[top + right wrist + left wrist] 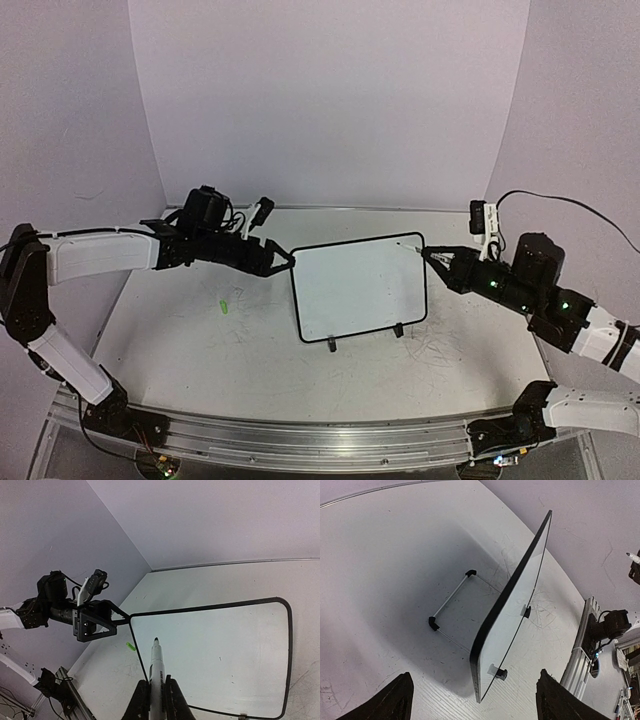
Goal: Write a sentence on the whiteboard
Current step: Hold the whiteboard at the center of the board.
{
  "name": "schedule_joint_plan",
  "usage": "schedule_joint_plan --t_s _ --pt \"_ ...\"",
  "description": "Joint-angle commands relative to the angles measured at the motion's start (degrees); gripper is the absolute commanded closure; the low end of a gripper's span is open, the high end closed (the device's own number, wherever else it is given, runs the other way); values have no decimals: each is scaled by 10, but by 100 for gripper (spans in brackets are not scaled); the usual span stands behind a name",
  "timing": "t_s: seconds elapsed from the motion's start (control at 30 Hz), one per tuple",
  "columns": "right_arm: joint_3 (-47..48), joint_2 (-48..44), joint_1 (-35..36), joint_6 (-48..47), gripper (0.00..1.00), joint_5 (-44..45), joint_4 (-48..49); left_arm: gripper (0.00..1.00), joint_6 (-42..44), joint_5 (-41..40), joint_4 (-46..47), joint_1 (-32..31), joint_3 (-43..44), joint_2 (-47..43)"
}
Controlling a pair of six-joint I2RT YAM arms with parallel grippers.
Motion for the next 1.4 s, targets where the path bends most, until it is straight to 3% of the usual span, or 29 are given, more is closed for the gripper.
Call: schedule_joint_plan --t_s 0.0,0.47,0.63,0.83,1.07,1.37 --pt "29 3 1 11 100 -14 6 15 38 42 21 2 9 -10" --pt "95 83 38 2 100 -14 8 14 27 36 31 2 -20 -34" --pt "134 129 109 -20 100 59 -11 14 27 20 20 2 -17 -36" --pt "198 175 181 -49 100 179 -105 16 21 34 20 2 -18 -36" --pt "187 167 196 -67 100 192 -116 30 24 65 23 2 -18 -30" --pt "187 177 200 -77 100 183 -111 27 17 69 35 6 -12 1"
